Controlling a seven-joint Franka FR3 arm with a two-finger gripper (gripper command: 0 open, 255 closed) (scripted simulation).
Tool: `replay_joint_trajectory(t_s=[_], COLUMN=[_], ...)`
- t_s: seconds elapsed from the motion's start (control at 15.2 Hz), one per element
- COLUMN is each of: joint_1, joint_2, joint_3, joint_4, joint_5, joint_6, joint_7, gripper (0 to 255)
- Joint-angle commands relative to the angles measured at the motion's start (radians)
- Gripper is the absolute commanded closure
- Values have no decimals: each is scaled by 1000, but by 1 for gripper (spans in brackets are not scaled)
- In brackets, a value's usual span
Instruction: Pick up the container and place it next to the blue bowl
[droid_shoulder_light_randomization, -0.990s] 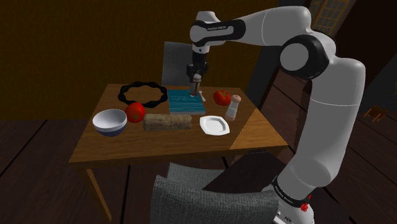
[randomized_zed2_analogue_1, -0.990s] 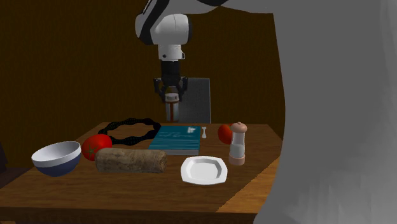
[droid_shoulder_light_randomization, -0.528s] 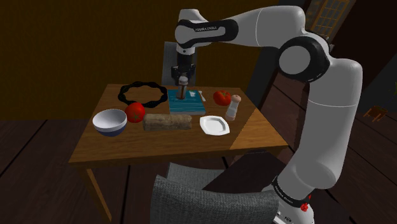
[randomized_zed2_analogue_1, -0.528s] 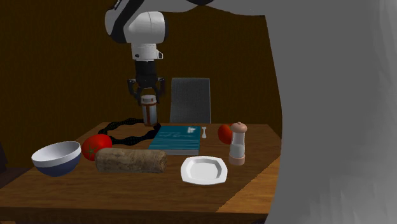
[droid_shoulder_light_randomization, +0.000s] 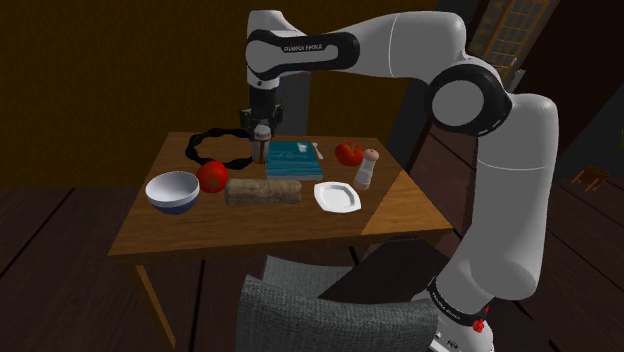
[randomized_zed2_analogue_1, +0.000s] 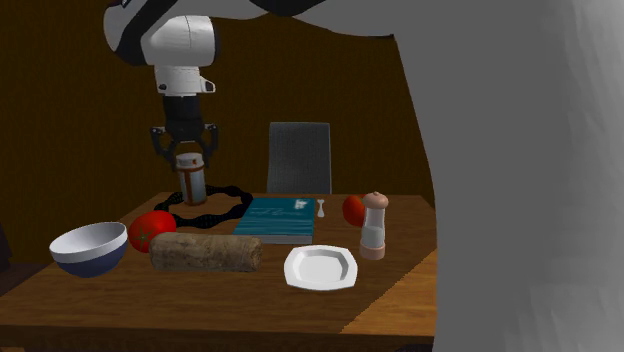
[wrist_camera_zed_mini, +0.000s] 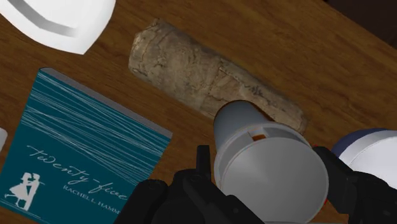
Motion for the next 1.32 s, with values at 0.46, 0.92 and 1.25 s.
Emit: replay_joint_trajectory(t_s=[0.46,0.92,1.25], joint_1=[136,211,208], joint_2=[178,323,311], joint_3=[40,51,51], joint_4=[281,483,394], joint_5=[-27,-42,-42], joint_6=[-104,-161,-85], joint_7=[170,247,249], gripper=[255,255,255])
